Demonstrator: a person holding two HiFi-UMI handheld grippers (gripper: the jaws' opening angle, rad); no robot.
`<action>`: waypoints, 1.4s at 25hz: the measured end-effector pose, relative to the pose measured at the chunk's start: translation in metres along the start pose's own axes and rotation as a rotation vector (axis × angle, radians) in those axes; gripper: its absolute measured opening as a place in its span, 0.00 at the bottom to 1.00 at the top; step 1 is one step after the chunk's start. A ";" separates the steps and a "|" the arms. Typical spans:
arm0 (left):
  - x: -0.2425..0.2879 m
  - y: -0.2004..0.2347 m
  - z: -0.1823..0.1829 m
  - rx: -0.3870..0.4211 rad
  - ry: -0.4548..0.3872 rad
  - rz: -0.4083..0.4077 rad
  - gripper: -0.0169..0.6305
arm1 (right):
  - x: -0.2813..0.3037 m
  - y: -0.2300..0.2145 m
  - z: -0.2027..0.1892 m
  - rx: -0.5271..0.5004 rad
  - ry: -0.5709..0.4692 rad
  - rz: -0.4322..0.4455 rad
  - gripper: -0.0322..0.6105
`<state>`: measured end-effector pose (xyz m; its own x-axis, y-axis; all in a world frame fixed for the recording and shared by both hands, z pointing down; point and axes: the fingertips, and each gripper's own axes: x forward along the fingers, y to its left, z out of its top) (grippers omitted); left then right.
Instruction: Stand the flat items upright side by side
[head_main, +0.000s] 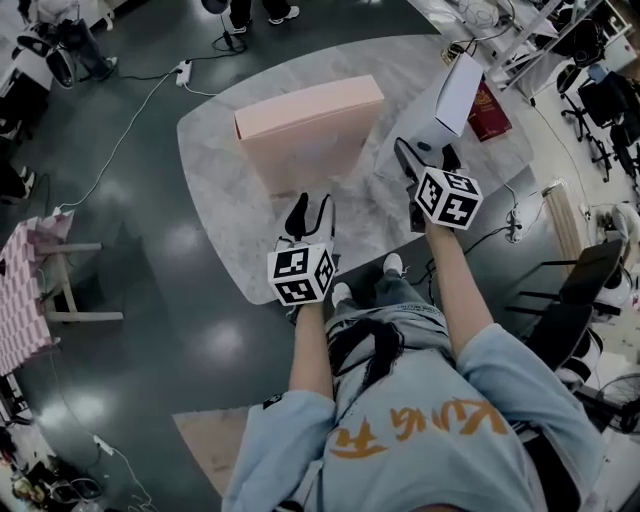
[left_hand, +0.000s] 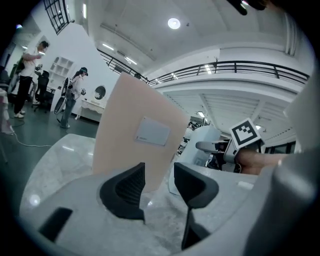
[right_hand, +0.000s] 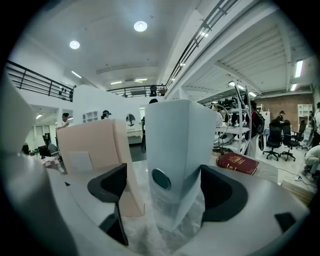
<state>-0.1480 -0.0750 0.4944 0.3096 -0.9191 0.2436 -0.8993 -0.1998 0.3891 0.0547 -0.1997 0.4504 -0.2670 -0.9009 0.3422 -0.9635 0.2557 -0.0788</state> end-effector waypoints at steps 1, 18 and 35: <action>-0.003 0.008 0.001 0.006 -0.001 0.018 0.32 | 0.003 -0.002 -0.001 0.005 0.003 -0.017 0.74; 0.015 0.103 0.035 0.297 0.026 -0.023 0.67 | 0.044 -0.026 -0.014 0.001 0.081 -0.139 0.73; 0.069 0.109 0.038 0.457 0.101 -0.214 0.68 | 0.055 -0.027 -0.012 -0.046 0.112 -0.068 0.73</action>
<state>-0.2362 -0.1733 0.5198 0.5099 -0.8083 0.2945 -0.8484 -0.5291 0.0168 0.0661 -0.2521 0.4825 -0.1948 -0.8726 0.4479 -0.9770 0.2130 -0.0100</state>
